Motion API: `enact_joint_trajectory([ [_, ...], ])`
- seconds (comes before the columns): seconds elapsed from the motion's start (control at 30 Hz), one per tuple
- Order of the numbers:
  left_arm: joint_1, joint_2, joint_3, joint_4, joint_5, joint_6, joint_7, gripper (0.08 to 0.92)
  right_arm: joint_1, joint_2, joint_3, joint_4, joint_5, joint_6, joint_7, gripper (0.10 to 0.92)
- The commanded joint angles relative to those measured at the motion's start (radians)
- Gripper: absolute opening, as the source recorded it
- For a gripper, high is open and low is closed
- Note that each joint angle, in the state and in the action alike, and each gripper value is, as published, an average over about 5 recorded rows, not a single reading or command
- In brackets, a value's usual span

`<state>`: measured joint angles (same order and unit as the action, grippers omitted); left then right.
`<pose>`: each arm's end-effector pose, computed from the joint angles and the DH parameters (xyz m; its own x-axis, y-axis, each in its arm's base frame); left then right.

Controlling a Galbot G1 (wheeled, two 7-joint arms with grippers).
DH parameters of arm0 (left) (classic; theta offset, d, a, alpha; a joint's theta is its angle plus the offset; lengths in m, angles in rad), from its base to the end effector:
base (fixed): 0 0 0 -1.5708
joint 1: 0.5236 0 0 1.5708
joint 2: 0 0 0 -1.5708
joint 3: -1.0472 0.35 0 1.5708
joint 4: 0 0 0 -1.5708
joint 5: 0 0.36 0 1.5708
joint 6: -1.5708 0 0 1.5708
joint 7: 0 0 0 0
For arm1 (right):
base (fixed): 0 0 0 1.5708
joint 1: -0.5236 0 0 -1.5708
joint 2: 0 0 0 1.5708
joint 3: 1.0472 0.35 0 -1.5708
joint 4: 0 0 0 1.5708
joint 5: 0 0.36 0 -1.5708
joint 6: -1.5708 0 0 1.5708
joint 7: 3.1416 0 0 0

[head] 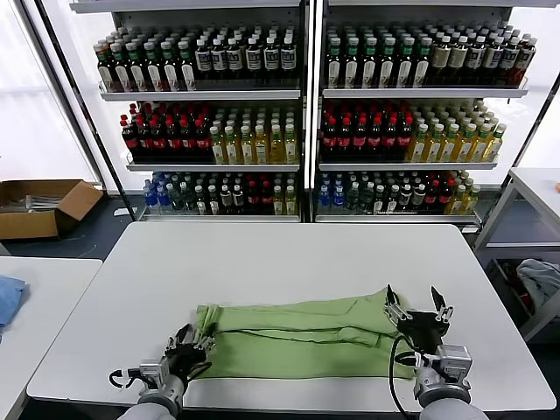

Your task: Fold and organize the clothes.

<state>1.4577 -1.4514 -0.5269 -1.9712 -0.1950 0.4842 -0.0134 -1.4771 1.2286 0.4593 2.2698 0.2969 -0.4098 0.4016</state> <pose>0.2210 0.0261 -0.3231 -0.8772 0.0640 0.4758 0.0305 0.9965 -0.0778 0.2010 -0.0230 -0.2214 -0.9754 0.1305 0.1775 0.1204 0.9905 -0.0664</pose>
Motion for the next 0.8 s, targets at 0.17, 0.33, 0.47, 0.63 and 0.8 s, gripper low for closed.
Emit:
enact_joint_trajectory([
  [0.17,-0.001,-0.012,-0.002,0.02,0.007,-0.042,0.032,0.411,0.02,-0.004,0.002,-0.002,0.004,-0.003,0.007,0.823],
  [0.33,-0.004,0.011,-0.035,0.02,0.029,-0.079,0.055,0.263,0.041,-0.002,-0.002,-0.007,0.006,-0.007,0.013,0.823],
  [0.47,-0.004,0.067,-0.104,0.018,0.011,-0.099,0.064,0.151,0.068,-0.006,-0.004,-0.013,0.012,-0.017,0.015,0.823],
  [0.63,-0.022,0.254,-0.326,0.015,-0.096,-0.092,0.067,0.094,0.102,-0.006,-0.013,-0.017,0.022,-0.029,0.022,0.823],
  [0.8,-0.03,0.547,-0.578,0.123,-0.209,-0.087,0.074,0.094,0.129,-0.005,-0.023,-0.025,0.027,-0.031,0.026,0.823],
])
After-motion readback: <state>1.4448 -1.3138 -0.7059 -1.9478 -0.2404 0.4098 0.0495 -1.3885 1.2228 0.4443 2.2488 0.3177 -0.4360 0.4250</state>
